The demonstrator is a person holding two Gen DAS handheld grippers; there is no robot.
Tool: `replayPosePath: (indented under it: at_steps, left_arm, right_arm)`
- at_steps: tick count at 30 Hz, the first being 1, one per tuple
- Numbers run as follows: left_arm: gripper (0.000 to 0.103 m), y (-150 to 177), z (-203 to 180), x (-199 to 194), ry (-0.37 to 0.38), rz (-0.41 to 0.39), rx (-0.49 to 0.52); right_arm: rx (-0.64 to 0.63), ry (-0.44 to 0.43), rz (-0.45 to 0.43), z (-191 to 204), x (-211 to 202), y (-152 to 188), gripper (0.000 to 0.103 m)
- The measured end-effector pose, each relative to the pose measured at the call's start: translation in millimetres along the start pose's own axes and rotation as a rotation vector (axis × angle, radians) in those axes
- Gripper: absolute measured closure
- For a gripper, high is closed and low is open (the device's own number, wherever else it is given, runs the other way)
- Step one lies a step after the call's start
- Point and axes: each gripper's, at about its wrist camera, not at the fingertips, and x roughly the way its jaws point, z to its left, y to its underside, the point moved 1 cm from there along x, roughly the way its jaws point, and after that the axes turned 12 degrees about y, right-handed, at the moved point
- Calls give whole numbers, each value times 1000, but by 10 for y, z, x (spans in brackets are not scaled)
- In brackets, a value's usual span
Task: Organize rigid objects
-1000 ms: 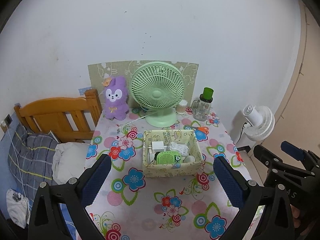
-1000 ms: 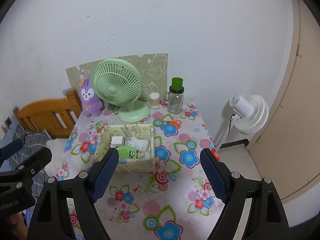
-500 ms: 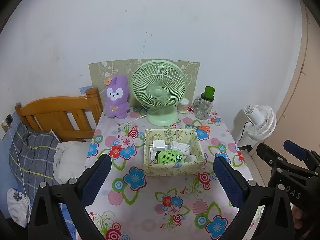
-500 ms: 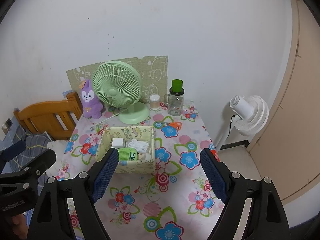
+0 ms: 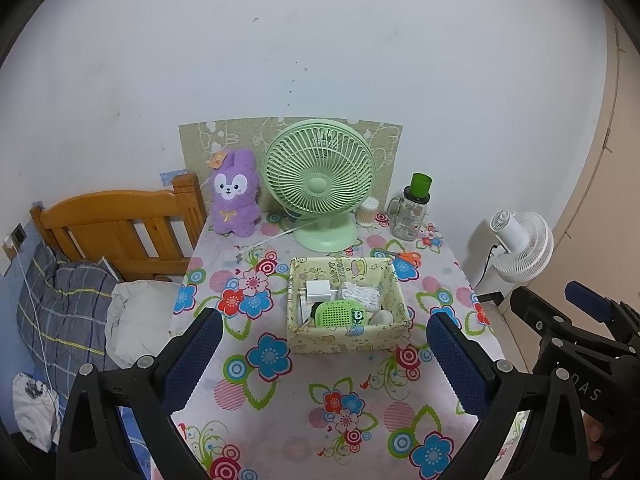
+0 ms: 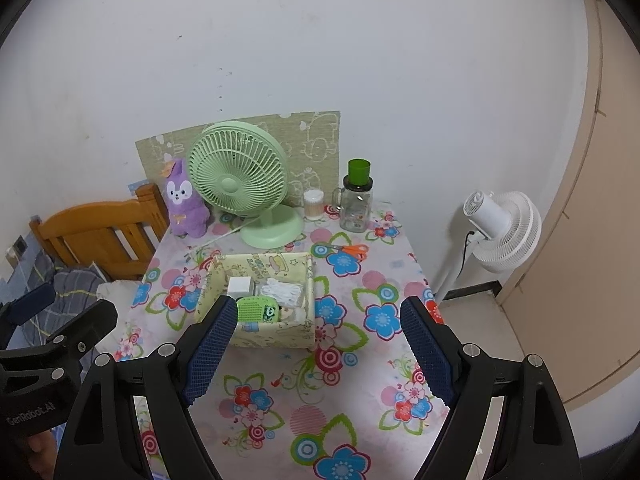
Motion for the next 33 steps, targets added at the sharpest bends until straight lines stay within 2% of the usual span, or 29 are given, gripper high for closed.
replayPosePath:
  at_steps: [33]
  left_arm:
    - [0,-43,73,-3,8,2,15]
  right_arm:
    - [19,10,-1,24,-11,-35,17]
